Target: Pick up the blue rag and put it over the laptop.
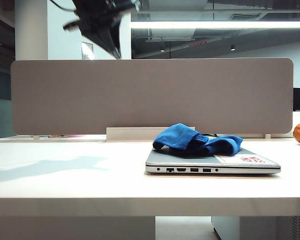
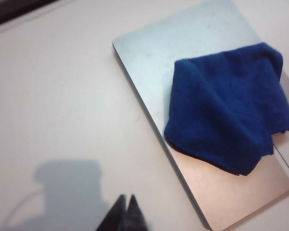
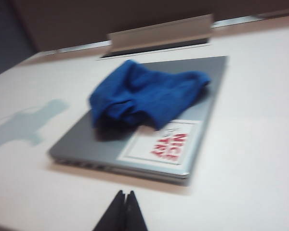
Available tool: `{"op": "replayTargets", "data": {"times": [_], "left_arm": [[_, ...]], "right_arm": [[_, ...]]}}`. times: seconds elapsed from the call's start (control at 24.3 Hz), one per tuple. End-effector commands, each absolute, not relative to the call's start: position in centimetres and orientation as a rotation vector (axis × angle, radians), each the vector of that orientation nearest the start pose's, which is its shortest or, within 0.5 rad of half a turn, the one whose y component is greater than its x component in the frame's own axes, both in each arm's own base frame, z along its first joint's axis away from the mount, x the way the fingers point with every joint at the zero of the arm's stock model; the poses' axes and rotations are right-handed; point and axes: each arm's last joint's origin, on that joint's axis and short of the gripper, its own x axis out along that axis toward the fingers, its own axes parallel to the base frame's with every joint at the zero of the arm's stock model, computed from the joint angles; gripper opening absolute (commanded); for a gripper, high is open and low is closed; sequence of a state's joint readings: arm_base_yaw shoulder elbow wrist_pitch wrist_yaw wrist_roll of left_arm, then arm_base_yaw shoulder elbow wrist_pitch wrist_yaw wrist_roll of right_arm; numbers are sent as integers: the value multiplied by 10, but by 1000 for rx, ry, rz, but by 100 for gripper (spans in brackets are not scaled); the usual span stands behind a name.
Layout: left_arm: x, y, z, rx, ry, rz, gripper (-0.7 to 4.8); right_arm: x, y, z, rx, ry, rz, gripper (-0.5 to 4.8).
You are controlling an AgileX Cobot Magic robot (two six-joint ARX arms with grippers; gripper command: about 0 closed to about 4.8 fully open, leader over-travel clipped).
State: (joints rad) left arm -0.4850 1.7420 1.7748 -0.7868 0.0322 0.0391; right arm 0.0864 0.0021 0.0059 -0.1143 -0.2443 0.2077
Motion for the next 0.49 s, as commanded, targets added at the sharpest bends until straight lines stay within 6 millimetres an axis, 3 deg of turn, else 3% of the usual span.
{"op": "replayTargets", "data": {"times": [0.04, 0.25, 0.49], "left_arm": [[323, -164, 386, 232, 670, -473, -6], [303, -142, 403, 212, 586, -442, -6], [275, -110, 393, 182, 522, -389, -6]], "right_arm": [[96, 13, 154, 165, 120, 247, -1], [96, 11, 154, 122, 110, 168, -1], [97, 8, 154, 94, 104, 73, -1]]}}
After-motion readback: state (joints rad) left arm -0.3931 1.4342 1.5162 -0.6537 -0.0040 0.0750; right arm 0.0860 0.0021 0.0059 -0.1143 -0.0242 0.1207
